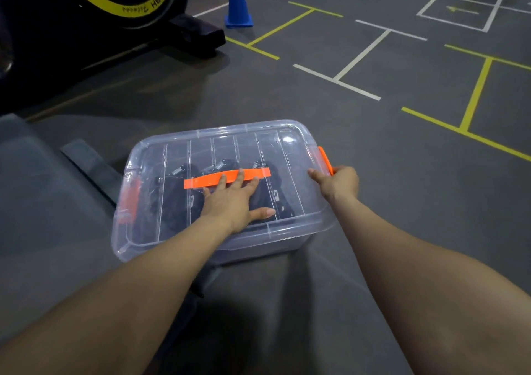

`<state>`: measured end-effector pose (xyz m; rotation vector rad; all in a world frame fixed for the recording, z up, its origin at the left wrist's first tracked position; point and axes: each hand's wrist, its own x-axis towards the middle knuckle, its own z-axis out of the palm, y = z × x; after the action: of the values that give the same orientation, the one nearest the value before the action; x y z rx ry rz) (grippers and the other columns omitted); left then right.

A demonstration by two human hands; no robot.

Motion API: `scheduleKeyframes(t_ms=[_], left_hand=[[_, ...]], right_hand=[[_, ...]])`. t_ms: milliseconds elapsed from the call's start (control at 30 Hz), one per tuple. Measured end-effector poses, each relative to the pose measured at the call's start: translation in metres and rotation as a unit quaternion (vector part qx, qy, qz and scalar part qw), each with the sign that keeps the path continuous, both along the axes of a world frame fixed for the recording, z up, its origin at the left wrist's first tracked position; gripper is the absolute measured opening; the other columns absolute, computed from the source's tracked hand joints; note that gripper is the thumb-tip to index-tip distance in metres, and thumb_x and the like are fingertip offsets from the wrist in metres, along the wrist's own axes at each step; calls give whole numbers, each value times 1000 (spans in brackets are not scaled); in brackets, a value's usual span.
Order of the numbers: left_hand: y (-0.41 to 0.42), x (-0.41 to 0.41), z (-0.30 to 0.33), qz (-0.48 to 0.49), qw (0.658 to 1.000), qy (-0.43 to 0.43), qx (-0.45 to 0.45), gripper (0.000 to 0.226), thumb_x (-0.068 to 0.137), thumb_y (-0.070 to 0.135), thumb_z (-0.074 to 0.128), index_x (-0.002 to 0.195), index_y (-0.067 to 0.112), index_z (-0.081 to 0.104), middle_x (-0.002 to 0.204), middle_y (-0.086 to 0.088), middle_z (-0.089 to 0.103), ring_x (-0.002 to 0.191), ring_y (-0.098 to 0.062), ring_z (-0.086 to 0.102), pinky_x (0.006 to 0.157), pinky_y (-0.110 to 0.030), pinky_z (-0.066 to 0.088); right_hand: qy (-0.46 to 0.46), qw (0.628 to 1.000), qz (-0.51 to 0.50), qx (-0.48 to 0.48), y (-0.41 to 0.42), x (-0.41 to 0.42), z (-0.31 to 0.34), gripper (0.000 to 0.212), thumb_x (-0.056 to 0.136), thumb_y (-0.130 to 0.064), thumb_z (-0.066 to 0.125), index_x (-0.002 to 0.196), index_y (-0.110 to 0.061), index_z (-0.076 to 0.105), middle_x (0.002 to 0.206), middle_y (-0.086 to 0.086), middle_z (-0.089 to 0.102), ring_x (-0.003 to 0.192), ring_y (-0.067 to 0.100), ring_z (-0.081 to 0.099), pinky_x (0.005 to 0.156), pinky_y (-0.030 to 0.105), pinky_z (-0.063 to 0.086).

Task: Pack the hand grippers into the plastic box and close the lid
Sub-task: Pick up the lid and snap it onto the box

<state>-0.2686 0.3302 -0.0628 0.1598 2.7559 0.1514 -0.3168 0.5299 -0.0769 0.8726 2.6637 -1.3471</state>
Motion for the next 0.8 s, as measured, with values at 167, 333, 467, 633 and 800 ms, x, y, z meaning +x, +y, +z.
scheduleKeyframes(t_ms=[167, 333, 467, 633, 800], left_hand=[[-1, 0, -1, -3, 1000, 1, -5, 87, 78, 75, 35, 149, 36, 4, 160, 2, -8, 147, -35, -4, 115, -62, 9], [-14, 4, 7, -22, 999, 18, 25, 72, 88, 62, 39, 149, 34, 13, 160, 5, 1, 148, -26, 5, 119, -50, 15], [-61, 10, 10, 37, 993, 86, 76, 43, 94, 36, 46, 137, 26, 44, 150, 3, 34, 136, -24, 35, 110, -40, 34], [-124, 30, 13, 249, 948, 164, 107, 28, 92, 21, 51, 117, 10, 51, 129, -13, 50, 120, -32, 48, 99, -39, 41], [-169, 42, 12, 388, 911, 89, 104, 48, 93, 27, 51, 130, 0, 40, 136, -24, 41, 125, -40, 44, 103, -42, 36]], right_hand=[[6, 988, 55, 142, -5, 0, 4, 38, 83, -42, 66, 78, -4, 60, 111, 17, 60, 101, 37, 59, 77, 36, 45], [32, 942, 149, 298, -20, 5, 17, 31, 91, -27, 57, 111, -4, 60, 125, 14, 47, 120, 33, 41, 96, 39, 38], [79, 911, 291, 281, -79, 3, 23, 27, 89, -16, 54, 115, -8, 59, 124, 15, 47, 120, 34, 41, 100, 39, 37], [51, 868, 446, 212, -177, 22, 31, 47, 86, -35, 62, 125, -10, 54, 130, 17, 44, 124, 36, 39, 104, 40, 35], [10, 825, 513, 238, -224, 32, 25, 66, 82, -48, 62, 138, -21, 40, 146, 12, 32, 131, 37, 32, 112, 45, 29]])
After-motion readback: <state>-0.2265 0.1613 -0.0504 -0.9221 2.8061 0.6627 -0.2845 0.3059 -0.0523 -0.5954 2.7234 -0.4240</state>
